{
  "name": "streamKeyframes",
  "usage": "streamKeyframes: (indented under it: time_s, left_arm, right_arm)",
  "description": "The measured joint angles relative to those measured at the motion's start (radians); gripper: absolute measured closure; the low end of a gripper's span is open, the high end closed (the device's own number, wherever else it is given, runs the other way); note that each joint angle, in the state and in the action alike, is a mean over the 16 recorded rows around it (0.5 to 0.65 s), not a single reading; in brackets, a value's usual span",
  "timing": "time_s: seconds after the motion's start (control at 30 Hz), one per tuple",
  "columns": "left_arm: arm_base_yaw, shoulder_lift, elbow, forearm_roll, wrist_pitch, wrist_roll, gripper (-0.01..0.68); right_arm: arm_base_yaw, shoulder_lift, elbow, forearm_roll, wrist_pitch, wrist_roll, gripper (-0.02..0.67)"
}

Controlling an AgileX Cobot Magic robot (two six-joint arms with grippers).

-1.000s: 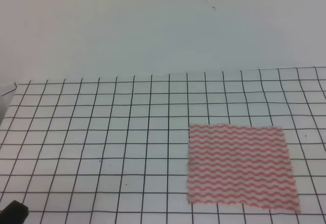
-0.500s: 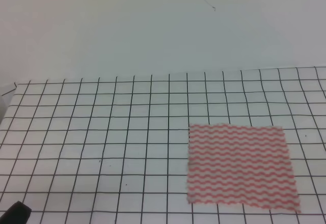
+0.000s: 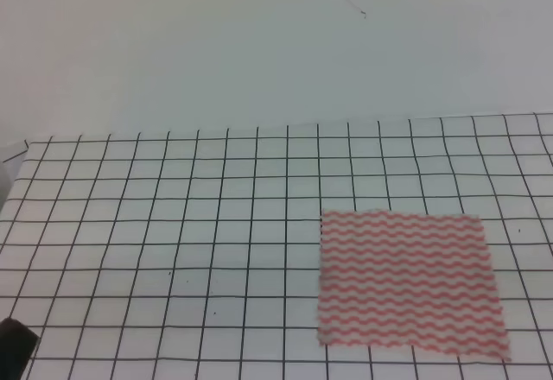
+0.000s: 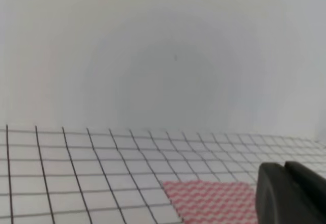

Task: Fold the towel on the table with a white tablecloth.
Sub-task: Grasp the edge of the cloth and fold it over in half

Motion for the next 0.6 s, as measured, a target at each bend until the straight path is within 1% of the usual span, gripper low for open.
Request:
streamKeyframes:
  time_s: [0.1, 0.23, 0.4, 0.6]
  left_arm:
    - [0.000, 0.070, -0.049, 0.034, 0.027, 0.025, 0.672]
    - [0.000, 0.190, -0.106, 0.068, 0.071, 0.054, 0.672]
    - [0.000, 0.356, -0.168, 0.071, 0.130, 0.091, 0.672]
    - [0.000, 0.534, -0.226, 0.052, 0.217, 0.124, 0.672]
  right_arm:
    - [0.000, 0.076, -0.050, 0.000, 0.073, -0.087, 0.652]
    - [0.000, 0.216, -0.114, 0.001, 0.165, -0.151, 0.652]
    - [0.000, 0.430, -0.193, -0.001, 0.297, -0.179, 0.652]
    - [0.000, 0.689, -0.284, -0.007, 0.450, -0.177, 0.647]
